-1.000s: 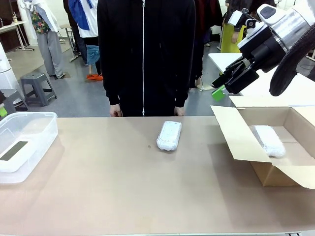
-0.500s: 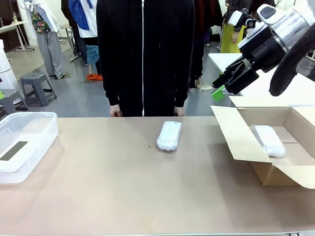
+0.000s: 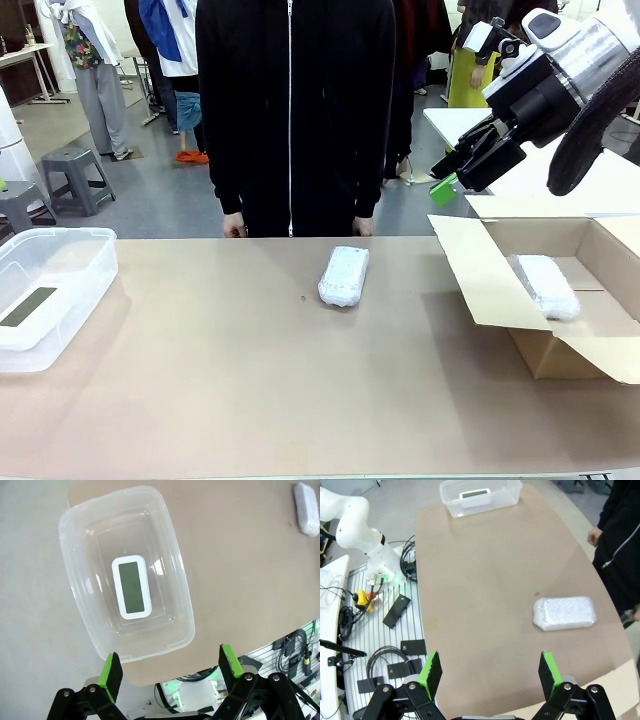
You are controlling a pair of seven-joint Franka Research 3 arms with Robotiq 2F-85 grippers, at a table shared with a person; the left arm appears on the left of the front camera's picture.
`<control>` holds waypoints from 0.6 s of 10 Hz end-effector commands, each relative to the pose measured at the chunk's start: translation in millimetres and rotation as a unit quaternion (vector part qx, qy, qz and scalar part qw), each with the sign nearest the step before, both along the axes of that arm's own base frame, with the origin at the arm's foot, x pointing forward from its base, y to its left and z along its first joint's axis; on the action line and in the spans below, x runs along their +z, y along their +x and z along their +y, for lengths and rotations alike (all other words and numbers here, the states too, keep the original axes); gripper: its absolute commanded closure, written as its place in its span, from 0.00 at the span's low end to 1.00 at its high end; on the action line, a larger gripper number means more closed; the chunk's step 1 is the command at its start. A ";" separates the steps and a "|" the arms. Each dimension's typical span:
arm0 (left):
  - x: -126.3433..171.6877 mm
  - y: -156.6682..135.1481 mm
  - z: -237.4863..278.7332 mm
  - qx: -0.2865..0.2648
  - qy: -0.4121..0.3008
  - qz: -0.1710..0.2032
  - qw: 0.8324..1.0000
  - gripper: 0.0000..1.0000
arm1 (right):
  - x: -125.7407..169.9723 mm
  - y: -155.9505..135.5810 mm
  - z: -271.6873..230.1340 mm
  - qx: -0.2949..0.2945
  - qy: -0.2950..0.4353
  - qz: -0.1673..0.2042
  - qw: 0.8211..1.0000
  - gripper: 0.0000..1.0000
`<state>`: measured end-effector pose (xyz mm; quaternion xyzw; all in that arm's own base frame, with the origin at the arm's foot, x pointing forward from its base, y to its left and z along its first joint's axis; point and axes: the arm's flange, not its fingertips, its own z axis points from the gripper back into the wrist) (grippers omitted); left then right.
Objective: Separate and place wrapped and unwrapped clocks.
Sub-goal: If the picked Digital clock is wrapped, place it in the Package Box ; if not, place it in the Organizing box.
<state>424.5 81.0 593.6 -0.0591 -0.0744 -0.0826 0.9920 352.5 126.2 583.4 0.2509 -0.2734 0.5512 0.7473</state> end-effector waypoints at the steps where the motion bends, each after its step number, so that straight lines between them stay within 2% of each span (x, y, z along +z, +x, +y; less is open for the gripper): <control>1: -11.7 3.0 0.7 0.020 0.000 0.005 1.000 0.00 | 0.5 0.7 -0.3 0.009 0.001 -0.002 1.000 0.00; 2: -29.7 12.0 0.1 0.007 -0.009 0.043 0.999 0.00 | 0.5 0.7 -0.3 0.009 0.001 -0.002 1.000 0.00; 3: -3.0 0.4 2.2 0.006 -0.001 0.003 1.000 0.00 | 0.5 0.7 -0.3 0.009 0.001 -0.002 1.000 0.00; 6: -3.0 0.4 2.2 0.006 -0.001 0.003 1.000 0.00 | 0.5 0.7 -0.3 0.009 0.001 -0.002 1.000 0.00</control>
